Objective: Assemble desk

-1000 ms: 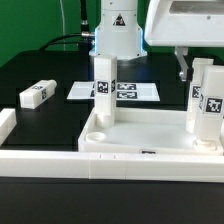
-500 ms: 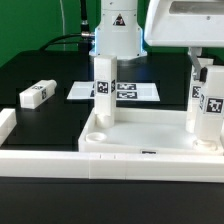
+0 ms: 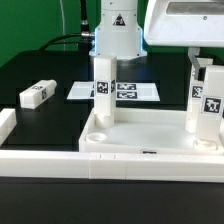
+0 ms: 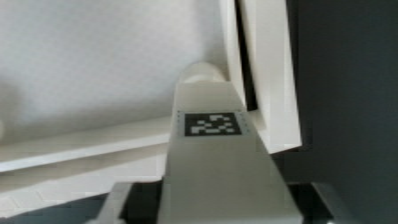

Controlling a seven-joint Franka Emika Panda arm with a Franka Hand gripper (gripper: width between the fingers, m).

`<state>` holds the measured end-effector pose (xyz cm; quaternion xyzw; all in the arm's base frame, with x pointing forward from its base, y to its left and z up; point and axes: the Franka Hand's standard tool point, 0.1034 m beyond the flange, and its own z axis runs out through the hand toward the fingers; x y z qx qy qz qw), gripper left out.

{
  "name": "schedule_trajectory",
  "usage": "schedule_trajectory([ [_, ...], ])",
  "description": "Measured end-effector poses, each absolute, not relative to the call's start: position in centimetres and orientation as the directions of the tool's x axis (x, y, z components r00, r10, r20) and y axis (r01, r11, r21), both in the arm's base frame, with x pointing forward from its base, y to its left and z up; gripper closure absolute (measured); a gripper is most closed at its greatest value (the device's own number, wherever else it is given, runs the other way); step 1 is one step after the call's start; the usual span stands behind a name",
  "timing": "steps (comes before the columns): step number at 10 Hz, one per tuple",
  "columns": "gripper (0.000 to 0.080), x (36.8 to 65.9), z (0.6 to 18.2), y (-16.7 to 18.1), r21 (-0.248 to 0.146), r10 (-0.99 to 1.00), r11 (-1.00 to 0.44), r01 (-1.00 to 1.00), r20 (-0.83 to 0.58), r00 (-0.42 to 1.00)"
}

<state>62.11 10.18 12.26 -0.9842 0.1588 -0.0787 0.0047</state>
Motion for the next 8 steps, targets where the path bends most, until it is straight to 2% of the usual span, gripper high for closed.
schedule_trajectory([
  [1, 0.0511, 62.11, 12.25, 10.18, -0.04, -0.345, -0.938, -0.344, 0.152, 0.926],
  [5, 0.0511, 62.19, 12.21, 9.99, -0.123, -0.705, -0.709, -0.694, 0.116, 0.699],
  [8, 0.0509, 62.23, 12.19, 9.72, -0.154, -0.842, -0.538, -0.829, 0.077, 0.533],
])
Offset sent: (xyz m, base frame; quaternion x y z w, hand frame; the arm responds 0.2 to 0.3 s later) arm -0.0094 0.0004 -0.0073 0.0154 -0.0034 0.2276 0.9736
